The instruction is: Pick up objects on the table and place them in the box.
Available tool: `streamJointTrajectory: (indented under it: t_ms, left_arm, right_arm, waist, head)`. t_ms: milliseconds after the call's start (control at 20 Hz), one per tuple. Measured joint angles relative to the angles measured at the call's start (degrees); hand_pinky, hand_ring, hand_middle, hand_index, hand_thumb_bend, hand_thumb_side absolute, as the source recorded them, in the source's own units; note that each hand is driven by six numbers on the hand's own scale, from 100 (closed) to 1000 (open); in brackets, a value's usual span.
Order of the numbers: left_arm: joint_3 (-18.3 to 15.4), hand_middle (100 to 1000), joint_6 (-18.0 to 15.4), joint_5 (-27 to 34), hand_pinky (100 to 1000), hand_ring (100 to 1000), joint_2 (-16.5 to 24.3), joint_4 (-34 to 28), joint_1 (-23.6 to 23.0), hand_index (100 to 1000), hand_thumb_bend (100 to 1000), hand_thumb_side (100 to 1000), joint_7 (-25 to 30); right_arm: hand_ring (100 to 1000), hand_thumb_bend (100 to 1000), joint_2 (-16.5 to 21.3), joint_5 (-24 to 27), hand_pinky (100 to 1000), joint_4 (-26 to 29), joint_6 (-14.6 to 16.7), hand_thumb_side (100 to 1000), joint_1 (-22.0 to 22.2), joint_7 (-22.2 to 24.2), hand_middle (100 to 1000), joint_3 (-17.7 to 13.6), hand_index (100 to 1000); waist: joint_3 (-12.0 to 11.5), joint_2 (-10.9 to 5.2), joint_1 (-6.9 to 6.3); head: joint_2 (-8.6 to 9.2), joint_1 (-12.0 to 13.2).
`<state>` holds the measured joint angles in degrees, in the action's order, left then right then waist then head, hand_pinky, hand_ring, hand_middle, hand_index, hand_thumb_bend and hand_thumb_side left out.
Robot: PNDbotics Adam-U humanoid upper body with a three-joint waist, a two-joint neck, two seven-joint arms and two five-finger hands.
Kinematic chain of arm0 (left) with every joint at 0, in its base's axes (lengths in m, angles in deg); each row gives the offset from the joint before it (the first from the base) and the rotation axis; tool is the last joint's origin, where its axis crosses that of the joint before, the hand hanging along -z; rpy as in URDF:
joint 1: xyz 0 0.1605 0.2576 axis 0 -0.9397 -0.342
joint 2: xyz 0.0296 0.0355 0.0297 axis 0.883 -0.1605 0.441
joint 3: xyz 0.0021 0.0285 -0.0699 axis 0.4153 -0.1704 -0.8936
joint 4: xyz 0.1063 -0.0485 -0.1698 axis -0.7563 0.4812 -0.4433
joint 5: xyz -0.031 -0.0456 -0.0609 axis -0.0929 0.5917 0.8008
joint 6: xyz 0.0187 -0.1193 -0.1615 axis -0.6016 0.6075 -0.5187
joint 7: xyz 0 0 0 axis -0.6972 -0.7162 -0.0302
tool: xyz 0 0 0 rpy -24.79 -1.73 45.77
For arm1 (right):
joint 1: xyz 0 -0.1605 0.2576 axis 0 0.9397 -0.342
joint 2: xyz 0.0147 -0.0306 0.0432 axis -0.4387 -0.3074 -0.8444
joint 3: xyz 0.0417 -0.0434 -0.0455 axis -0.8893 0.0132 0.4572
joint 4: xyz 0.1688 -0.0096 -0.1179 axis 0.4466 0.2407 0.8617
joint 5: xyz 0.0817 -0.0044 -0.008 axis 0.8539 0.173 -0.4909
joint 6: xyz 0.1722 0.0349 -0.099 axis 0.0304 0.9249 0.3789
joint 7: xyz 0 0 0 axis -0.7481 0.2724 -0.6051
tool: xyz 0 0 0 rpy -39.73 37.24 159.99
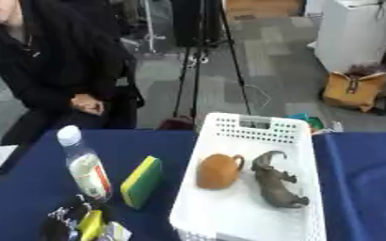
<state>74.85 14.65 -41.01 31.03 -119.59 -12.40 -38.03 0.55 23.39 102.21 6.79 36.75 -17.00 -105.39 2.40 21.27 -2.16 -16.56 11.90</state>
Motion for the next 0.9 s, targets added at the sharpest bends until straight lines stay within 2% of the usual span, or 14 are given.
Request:
streamJointTrajectory:
  t_ms: [50,150,250,350,700,900]
  left_arm:
    - [0.0,259,-0.3,-0.5,100,275,-0.1,0.1,0.1,536,100,561,-0.5]
    - [0.0,254,-0.6,-1.9,100,261,-0.2,0.2,0.3,535,100,484,-1.1]
    - [0.0,253,-0.8,-3.7,100,258,-0.2,-0.1,0.4,535,100,464,-1.1]
    - [0.2,245,-0.8,-5.4,100,239,-0.2,-0.6,0.4,534,100,349,-0.9]
    - [1.4,237,-0.6,-8.5,100,223,0.5,-4.3,0.4,532,100,279,3.0]
    - [1.6,185,0.1,-8.2,100,213,1.5,-7.2,0.6,530,100,232,5.7]
  right_arm:
    - [389,100,0.0,0.1,452,0.0,0.0,937,0.0,0.0,313,0.0,466]
    - [389,100,0.0,0.2,452,0.0,-0.1,936,0.0,-0.1,313,0.0,466]
    - [389,100,0.0,0.4,452,0.0,-0.1,936,0.0,-0.1,313,0.0,466]
    - [388,100,0.0,0.6,452,0.0,-0.2,934,0.0,-0.1,313,0.0,466]
    - [389,100,0.0,0.7,453,0.0,-0.3,932,0.1,0.0,313,0.2,466]
    - [389,100,0.0,0.8,453,0.0,-0.3,930,0.5,0.0,313,0.3,466]
  waist:
    - [0.0,0.0,0.05]
    - [0.0,0.0,0.06]
    - [0.0,0.0,0.06]
    - [0.0,0.0,0.05]
    - [0.0,-0.01,-0.41]
    - [-0.1,-0.16,-0.88]
  head:
    - [0.0,0.0]
    - [0.0,0.0]
    - [0.0,0.0]
    - [0.0,0.0]
    - [-0.04,-0.3]
    - [-0.5,-0.5]
